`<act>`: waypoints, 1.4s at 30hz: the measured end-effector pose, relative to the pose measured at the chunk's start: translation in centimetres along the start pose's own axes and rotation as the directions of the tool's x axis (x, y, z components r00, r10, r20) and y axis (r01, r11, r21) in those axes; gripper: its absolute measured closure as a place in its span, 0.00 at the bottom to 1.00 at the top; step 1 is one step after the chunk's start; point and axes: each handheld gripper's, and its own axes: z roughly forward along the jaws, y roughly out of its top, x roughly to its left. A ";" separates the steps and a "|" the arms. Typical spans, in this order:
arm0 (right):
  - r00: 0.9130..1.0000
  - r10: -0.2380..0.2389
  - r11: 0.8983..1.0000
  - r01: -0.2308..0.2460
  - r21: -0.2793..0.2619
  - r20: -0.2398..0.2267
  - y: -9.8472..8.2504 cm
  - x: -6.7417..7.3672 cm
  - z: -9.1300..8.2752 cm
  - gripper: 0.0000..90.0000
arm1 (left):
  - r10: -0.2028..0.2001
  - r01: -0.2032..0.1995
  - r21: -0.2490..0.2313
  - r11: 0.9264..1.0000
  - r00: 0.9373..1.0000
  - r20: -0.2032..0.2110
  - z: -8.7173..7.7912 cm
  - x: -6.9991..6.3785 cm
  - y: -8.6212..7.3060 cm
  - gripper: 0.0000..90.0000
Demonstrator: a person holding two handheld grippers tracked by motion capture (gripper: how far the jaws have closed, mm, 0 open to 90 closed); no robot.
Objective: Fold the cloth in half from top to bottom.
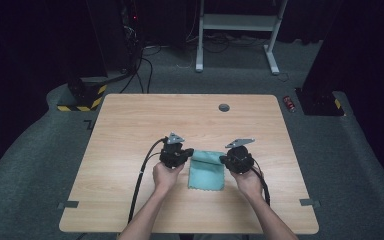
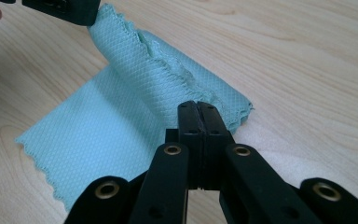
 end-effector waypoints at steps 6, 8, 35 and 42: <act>1.000 0.018 1.000 -0.018 -0.004 -0.024 -1.3 0.2 0.3 1.00 | 0.023 -0.023 0.024 0.999 1.000 0.006 -0.2 -0.3 -1.4 1.00; 0.999 0.019 1.000 -0.020 -0.007 -0.034 -1.6 0.4 0.3 1.00 | 0.032 -0.032 0.024 0.999 0.999 0.007 -0.5 -0.3 -1.6 1.00; 0.996 0.002 0.993 -0.012 -0.115 -0.090 -4.3 0.7 -0.7 1.00 | 0.102 -0.104 0.045 0.994 0.994 0.039 -2.3 -1.9 -2.1 1.00; 0.995 -0.005 0.993 -0.006 -0.119 -0.096 -4.8 0.9 -0.6 1.00 | 0.111 -0.113 0.050 0.992 0.993 0.046 -2.4 -2.0 -2.6 1.00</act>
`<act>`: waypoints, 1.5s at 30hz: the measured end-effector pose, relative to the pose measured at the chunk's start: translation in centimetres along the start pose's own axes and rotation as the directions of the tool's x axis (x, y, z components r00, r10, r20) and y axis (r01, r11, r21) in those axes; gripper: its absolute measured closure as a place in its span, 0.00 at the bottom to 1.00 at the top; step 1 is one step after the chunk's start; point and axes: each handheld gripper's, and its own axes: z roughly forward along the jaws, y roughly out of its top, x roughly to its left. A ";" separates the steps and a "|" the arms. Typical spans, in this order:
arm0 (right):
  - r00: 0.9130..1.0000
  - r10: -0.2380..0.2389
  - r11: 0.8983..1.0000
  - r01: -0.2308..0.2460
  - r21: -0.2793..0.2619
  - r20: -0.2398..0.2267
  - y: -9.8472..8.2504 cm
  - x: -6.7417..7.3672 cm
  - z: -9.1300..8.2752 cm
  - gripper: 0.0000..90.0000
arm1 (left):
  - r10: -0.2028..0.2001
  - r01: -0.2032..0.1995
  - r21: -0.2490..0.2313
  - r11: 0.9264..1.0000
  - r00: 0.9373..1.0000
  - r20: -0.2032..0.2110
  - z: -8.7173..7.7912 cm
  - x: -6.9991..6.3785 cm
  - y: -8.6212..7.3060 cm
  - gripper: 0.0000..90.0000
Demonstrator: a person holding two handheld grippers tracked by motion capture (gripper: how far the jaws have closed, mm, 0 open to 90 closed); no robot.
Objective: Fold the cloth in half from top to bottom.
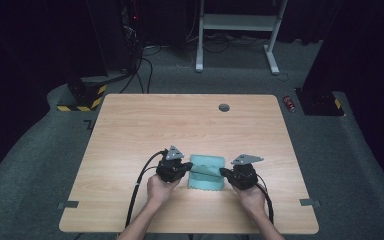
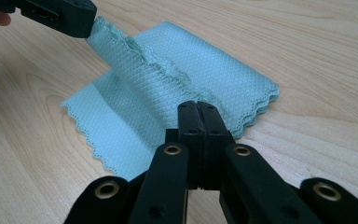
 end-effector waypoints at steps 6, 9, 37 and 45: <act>1.000 -0.011 1.000 0.011 0.003 -0.006 -0.3 0.2 0.1 1.00 | 0.010 -0.010 0.003 1.000 1.000 -0.003 -0.2 -0.2 -0.4 1.00; 1.000 -0.011 1.000 0.011 0.003 -0.011 -0.4 0.3 0.2 1.00 | 0.007 -0.007 0.008 1.000 1.000 -0.006 0.0 -0.1 -0.7 1.00; 1.000 -0.025 1.000 0.025 -0.003 -0.009 -2.1 0.5 0.3 0.99 | 0.016 -0.016 0.048 0.999 1.000 0.014 0.8 -0.6 -2.0 1.00; 0.999 -0.036 0.999 0.036 0.001 -0.011 -2.3 0.7 0.3 0.99 | 0.026 -0.026 0.067 0.997 1.000 0.008 1.0 -0.7 -2.2 1.00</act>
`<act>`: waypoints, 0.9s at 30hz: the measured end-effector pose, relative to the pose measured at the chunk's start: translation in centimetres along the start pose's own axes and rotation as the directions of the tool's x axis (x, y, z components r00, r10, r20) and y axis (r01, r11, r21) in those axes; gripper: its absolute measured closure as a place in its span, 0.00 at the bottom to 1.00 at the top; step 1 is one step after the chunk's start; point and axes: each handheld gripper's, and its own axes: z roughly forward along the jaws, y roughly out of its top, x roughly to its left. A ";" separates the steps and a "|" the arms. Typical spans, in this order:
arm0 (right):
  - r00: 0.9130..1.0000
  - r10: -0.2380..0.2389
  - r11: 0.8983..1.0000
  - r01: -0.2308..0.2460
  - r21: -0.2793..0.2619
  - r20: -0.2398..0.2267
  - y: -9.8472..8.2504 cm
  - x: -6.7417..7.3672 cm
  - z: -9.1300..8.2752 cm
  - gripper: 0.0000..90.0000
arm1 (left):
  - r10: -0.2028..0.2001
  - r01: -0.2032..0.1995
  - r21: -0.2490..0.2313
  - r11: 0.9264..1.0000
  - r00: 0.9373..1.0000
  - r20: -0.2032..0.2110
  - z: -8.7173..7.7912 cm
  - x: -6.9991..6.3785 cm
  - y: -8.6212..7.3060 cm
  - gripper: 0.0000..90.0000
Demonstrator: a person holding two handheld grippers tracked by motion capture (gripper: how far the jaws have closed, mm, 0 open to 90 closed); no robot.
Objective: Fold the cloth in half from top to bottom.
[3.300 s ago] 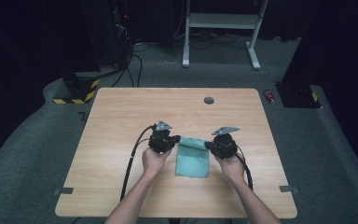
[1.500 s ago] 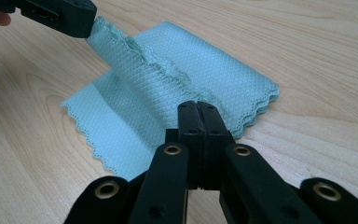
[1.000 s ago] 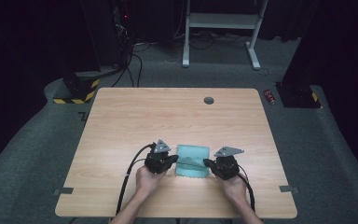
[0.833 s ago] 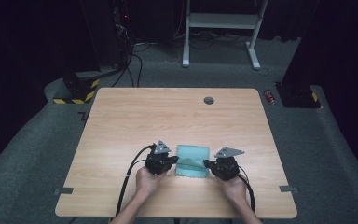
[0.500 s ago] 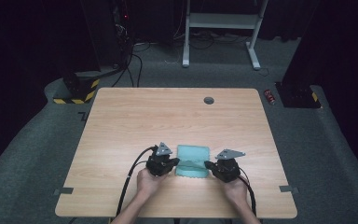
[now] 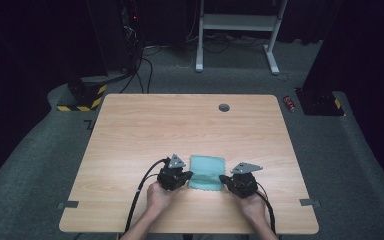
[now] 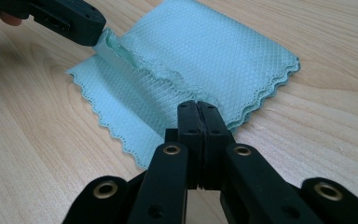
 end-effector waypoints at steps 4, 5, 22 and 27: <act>1.000 0.000 1.000 0.000 0.002 -0.003 0.0 0.0 0.0 0.99 | -0.010 0.010 0.002 1.000 1.000 0.006 0.1 0.0 -0.2 1.00; 1.000 0.001 1.000 -0.001 0.002 -0.003 0.0 0.0 0.0 0.99 | -0.009 0.009 0.004 1.000 1.000 0.006 0.1 0.0 -0.2 1.00; 1.000 0.011 1.000 -0.011 0.007 -0.029 -0.6 0.3 -0.1 0.90 | -0.022 0.021 0.002 1.000 0.999 0.026 -0.4 -0.1 -0.6 0.93; 0.998 0.036 0.998 -0.038 -0.040 -0.048 -0.3 0.1 -1.3 0.87 | -0.034 0.036 -0.035 0.999 0.999 0.035 -1.4 0.1 -0.2 0.86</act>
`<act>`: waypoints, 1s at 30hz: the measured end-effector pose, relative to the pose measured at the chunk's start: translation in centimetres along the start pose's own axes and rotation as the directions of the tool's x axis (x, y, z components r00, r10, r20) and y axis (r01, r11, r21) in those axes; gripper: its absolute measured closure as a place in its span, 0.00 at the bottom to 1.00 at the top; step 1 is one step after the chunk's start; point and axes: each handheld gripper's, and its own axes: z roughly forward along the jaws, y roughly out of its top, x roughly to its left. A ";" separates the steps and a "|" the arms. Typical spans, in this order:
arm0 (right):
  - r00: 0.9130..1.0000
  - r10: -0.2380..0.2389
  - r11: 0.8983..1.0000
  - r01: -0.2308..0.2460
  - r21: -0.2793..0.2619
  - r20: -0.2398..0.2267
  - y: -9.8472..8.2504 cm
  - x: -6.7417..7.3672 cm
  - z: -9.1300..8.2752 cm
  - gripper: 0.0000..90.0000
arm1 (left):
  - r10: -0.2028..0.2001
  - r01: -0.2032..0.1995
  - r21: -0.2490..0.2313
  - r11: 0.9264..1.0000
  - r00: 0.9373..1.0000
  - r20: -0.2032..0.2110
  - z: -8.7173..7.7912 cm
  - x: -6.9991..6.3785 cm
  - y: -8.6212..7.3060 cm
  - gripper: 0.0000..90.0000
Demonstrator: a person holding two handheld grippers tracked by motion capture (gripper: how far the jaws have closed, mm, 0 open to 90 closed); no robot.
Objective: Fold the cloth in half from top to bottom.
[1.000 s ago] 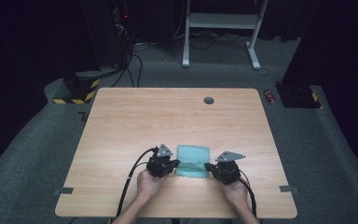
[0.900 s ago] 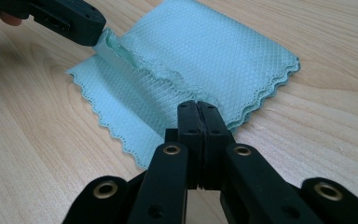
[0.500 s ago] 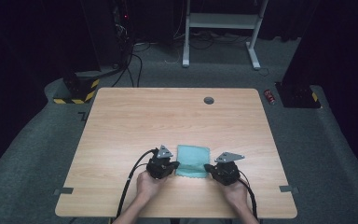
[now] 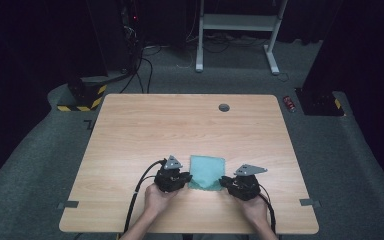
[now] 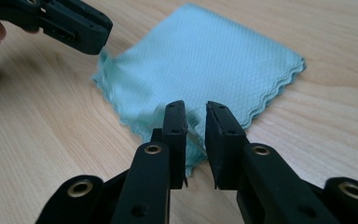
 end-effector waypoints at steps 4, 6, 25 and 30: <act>1.000 0.004 1.000 -0.004 -0.030 -0.004 0.6 0.1 -0.6 0.89 | 0.000 0.001 -0.024 1.000 1.000 0.004 -0.5 -0.1 0.7 0.84; 1.000 -0.007 1.000 0.007 -0.019 0.007 1.2 0.3 -0.4 0.91 | 0.002 -0.002 -0.022 1.000 1.000 0.001 -0.3 -0.2 1.0 0.82; 0.997 -0.052 0.995 0.047 0.086 0.049 0.7 1.7 1.7 0.90 | 0.044 -0.042 0.084 0.996 0.999 -0.014 2.1 -0.8 -0.2 0.75; 0.995 -0.076 0.991 0.068 0.114 0.067 -0.5 1.5 1.3 0.89 | 0.068 -0.066 0.089 0.994 0.997 -0.024 1.6 -0.6 -1.2 0.74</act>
